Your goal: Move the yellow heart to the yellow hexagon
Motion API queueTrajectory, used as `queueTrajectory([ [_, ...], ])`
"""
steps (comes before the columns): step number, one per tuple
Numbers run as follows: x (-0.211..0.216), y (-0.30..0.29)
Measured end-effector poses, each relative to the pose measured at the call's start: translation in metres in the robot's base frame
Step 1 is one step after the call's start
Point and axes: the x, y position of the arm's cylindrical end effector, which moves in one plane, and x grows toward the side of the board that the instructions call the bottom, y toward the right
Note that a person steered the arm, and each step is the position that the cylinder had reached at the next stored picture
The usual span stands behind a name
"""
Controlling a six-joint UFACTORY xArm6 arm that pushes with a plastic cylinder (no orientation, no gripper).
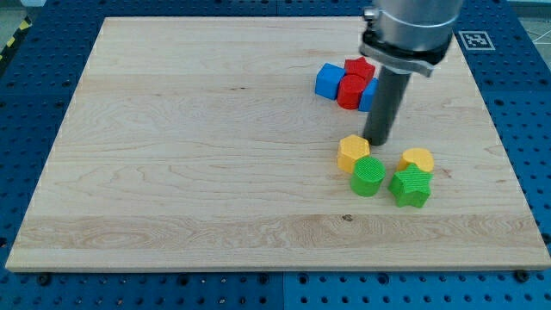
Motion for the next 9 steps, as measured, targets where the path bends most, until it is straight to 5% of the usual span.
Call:
queueTrajectory([
  [2,0.013,0.09],
  [3,0.056,0.099],
  [6,0.059,0.029],
  [9,0.052,0.068],
])
